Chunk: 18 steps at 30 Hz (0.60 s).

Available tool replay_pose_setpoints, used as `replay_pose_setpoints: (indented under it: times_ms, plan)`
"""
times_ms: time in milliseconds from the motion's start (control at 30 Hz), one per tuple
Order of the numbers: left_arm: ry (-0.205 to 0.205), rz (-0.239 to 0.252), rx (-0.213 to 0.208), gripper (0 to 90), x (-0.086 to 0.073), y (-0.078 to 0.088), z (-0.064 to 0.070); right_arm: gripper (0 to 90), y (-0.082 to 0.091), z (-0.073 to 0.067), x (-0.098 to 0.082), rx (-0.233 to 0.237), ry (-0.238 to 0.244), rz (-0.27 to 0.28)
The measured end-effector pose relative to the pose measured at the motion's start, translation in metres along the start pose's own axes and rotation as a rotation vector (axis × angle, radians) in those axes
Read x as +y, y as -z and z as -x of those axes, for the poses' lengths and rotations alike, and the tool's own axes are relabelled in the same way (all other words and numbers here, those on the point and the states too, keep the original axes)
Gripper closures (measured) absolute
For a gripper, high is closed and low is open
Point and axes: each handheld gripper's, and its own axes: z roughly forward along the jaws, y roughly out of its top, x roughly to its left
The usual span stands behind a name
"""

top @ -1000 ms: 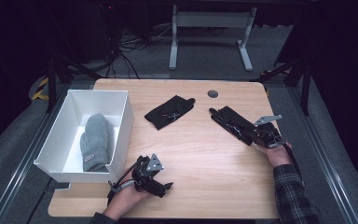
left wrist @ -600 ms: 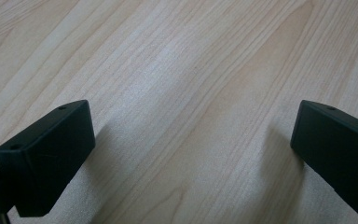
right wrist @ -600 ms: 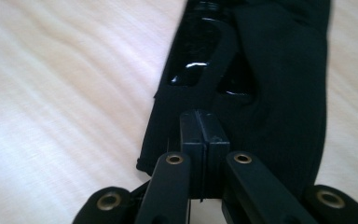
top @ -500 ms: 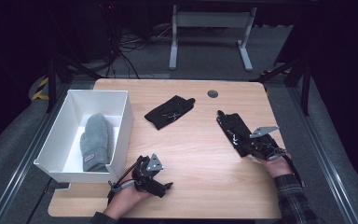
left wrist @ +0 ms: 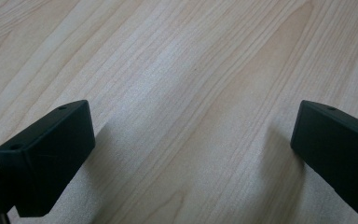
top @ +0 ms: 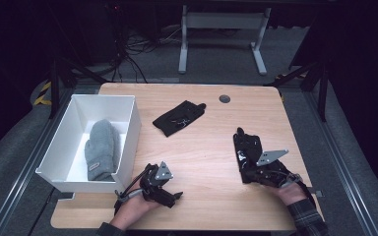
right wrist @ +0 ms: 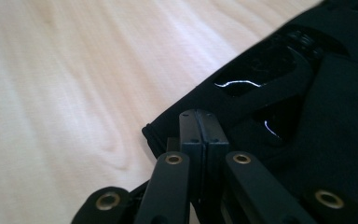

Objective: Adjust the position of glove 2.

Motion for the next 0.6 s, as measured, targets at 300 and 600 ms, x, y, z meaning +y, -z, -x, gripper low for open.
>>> replay_pose_setpoints:
  times_ms: [300,600]
  plan:
    - [0.0,0.0,0.0,0.0,0.0,0.0,0.0,90.0,0.001,-0.022,-0.002,0.068,0.038,-0.004]
    - [0.0,0.0,0.0,0.0,0.0,0.0,0.0,90.0,0.007,-0.046,-0.008,0.13,0.07,0.005]
